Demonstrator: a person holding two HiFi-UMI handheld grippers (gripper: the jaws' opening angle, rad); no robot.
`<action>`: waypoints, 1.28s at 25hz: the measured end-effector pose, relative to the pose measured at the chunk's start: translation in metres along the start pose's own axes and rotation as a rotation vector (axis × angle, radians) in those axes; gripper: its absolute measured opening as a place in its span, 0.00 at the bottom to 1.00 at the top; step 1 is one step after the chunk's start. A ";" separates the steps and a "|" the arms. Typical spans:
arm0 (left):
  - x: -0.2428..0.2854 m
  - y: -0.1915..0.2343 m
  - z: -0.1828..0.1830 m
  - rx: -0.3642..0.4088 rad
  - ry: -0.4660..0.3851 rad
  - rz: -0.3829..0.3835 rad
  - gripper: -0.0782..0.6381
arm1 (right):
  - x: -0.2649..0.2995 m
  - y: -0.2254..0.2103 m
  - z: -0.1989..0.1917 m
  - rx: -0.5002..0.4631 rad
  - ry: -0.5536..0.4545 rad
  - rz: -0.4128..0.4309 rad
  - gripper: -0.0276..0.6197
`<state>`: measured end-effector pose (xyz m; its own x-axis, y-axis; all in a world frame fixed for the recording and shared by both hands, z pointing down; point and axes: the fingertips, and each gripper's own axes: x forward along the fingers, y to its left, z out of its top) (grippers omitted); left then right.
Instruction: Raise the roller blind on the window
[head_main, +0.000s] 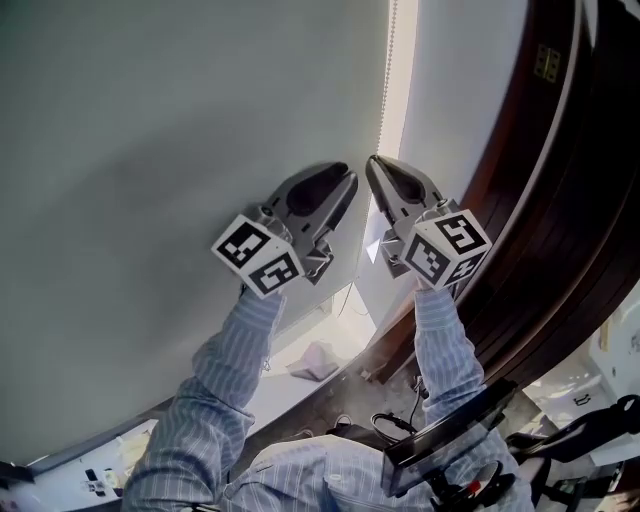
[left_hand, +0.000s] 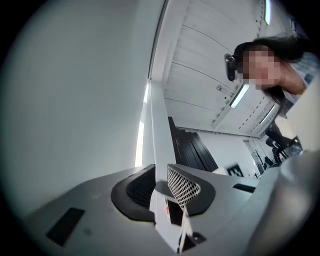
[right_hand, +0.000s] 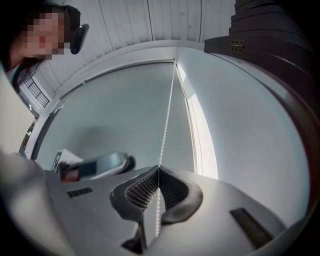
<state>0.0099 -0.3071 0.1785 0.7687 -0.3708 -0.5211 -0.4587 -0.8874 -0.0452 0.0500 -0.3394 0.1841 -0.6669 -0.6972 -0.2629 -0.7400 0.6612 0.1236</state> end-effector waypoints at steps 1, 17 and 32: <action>0.019 0.005 0.015 0.005 -0.003 -0.016 0.18 | 0.001 0.001 0.000 0.002 -0.002 0.005 0.05; 0.085 0.025 0.044 -0.137 0.030 -0.046 0.13 | 0.006 0.008 -0.002 -0.005 -0.002 0.005 0.05; 0.045 0.029 -0.011 -0.218 0.100 0.079 0.13 | -0.006 0.023 -0.069 -0.023 0.181 -0.070 0.05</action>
<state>0.0364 -0.3531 0.1631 0.7794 -0.4571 -0.4285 -0.4205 -0.8886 0.1830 0.0303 -0.3391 0.2545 -0.6170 -0.7812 -0.0951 -0.7856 0.6042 0.1332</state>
